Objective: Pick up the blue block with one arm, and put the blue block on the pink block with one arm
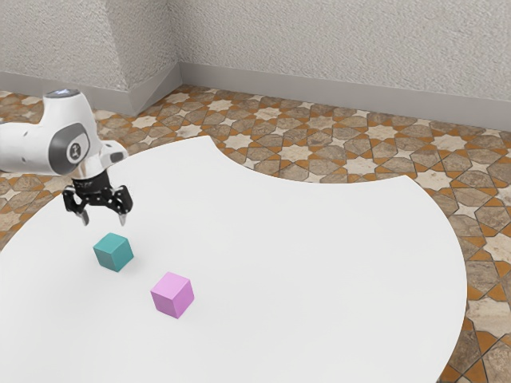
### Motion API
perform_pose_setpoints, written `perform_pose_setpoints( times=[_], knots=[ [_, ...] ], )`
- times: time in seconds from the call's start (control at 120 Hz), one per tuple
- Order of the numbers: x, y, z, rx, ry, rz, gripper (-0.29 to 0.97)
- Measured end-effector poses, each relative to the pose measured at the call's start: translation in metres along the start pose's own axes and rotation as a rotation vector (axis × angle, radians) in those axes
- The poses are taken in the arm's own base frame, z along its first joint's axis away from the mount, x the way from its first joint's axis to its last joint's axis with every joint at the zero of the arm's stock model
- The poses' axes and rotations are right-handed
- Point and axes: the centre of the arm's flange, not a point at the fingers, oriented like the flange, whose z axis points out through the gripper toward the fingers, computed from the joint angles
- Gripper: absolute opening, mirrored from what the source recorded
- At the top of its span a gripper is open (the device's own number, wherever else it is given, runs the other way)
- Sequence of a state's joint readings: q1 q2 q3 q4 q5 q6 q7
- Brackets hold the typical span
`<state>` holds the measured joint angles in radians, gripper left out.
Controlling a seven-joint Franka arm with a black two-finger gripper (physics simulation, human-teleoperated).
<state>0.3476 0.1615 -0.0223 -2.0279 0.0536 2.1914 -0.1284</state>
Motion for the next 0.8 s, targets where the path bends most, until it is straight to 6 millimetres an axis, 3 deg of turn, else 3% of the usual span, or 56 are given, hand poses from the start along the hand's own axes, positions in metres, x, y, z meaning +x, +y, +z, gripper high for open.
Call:
perform_pose_setpoints(
  times=[0.133, 0.208, 0.3, 0.433, 0.617, 0.8],
  knots=[
    [-0.022, -0.005, 0.032, -0.016, 0.007, 0.046, 0.68],
    [-0.023, -0.006, 0.035, -0.022, 0.039, 0.087, 0.68],
    [-0.021, -0.026, 0.041, -0.023, 0.063, 0.101, 0.68],
    [-0.019, -0.037, 0.047, -0.021, 0.081, 0.145, 0.68],
    [-0.020, -0.034, 0.062, -0.033, 0.080, 0.212, 0.68],
    [-0.034, -0.030, 0.067, -0.054, 0.071, 0.257, 0.68]
  ],
)
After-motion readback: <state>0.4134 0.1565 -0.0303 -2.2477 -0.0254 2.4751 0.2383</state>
